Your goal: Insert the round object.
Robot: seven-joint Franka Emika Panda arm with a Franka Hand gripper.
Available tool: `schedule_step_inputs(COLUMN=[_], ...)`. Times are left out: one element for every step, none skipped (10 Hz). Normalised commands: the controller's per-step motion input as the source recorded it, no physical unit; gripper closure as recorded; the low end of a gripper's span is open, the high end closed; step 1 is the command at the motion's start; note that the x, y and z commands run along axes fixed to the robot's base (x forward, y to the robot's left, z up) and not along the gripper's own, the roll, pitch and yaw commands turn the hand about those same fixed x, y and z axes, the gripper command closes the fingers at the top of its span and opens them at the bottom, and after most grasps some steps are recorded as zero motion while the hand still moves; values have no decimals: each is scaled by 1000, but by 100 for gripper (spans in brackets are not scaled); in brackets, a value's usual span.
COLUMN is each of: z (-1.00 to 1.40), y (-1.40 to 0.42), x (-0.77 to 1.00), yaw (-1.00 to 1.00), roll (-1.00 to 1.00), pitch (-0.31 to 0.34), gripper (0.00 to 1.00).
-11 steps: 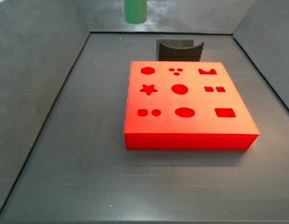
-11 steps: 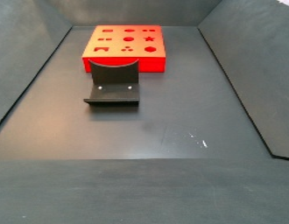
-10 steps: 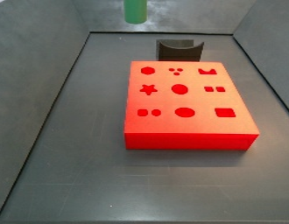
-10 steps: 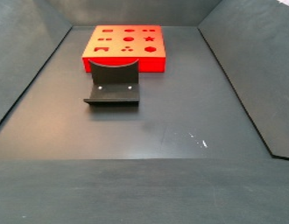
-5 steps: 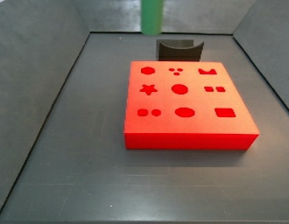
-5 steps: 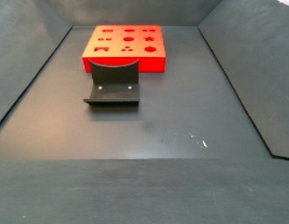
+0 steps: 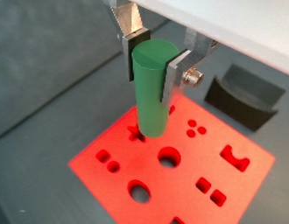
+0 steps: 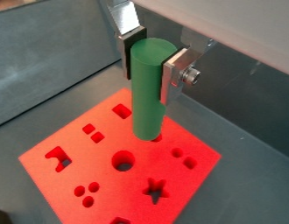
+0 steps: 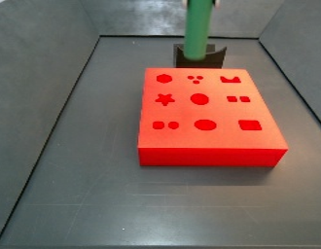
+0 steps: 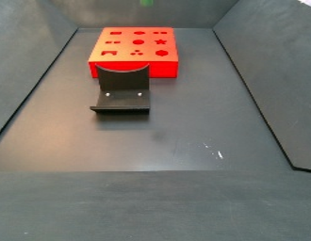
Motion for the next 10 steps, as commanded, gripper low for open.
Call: schedule_step_inputs(z=[-680,-697,-569,-323,-177,-340,-454,-397,-317,-269], y=[0,0,0,9,9,46,117,189,117,89], x=[614,326,203,183,117,389,549,154,46,-20], yaw=[-100,-63,-9,-77,-74,-143,-89,0,-54,-40], roll=[257,266,341,91,0,-39,0,110,7,0], pitch=[0,0,29,3,0,-10,-4,0,0,0], gripper=[100,100,100,100,100,100,100,100,100,100])
